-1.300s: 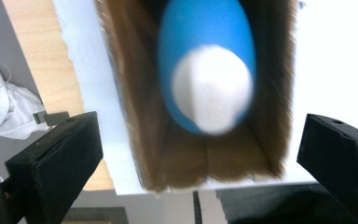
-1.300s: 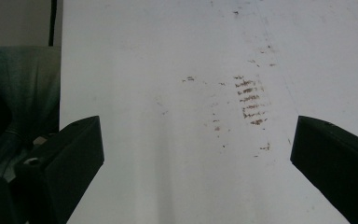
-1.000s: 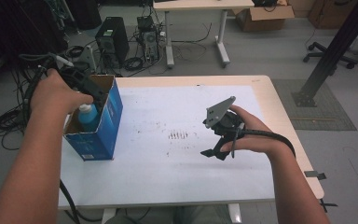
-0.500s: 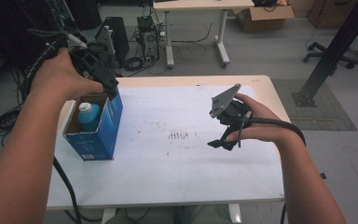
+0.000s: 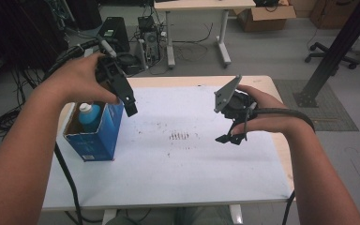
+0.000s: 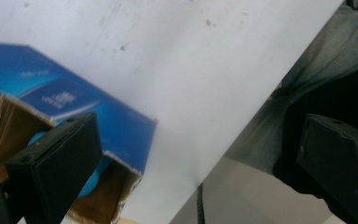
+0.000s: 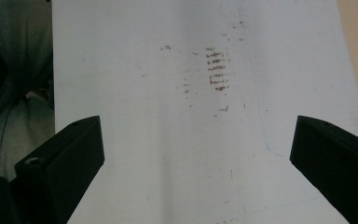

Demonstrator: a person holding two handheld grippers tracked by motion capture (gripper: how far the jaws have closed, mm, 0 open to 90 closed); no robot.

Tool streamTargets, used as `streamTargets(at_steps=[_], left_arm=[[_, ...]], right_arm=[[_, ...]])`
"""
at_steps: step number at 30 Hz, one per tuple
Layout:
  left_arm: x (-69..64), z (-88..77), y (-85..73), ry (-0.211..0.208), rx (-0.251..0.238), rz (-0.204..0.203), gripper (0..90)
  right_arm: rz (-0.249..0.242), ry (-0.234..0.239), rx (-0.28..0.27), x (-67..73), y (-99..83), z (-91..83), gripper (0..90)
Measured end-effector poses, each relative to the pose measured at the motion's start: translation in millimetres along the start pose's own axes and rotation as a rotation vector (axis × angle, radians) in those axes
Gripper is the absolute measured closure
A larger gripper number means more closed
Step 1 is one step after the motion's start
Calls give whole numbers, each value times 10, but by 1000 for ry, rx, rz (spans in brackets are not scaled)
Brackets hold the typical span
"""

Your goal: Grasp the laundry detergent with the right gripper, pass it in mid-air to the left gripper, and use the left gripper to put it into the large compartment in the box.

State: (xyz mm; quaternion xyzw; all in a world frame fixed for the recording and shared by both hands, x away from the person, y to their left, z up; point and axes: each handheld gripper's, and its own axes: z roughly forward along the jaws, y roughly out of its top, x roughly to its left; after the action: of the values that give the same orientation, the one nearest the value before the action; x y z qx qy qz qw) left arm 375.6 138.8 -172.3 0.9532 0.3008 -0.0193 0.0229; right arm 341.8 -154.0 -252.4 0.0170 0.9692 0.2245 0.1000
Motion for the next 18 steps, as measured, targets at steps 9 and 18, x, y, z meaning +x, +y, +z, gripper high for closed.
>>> streamTargets(at_steps=[9, 18], left_arm=[[-162, 169, 106, -18, 23, 148, 3], [-229, 375, 170, -33, 53, 249, 3]], right_arm=[[-19, 17, 69, -3, 43, 23, 31], [-35, 32, 121, 27, 41, 106, 32]])
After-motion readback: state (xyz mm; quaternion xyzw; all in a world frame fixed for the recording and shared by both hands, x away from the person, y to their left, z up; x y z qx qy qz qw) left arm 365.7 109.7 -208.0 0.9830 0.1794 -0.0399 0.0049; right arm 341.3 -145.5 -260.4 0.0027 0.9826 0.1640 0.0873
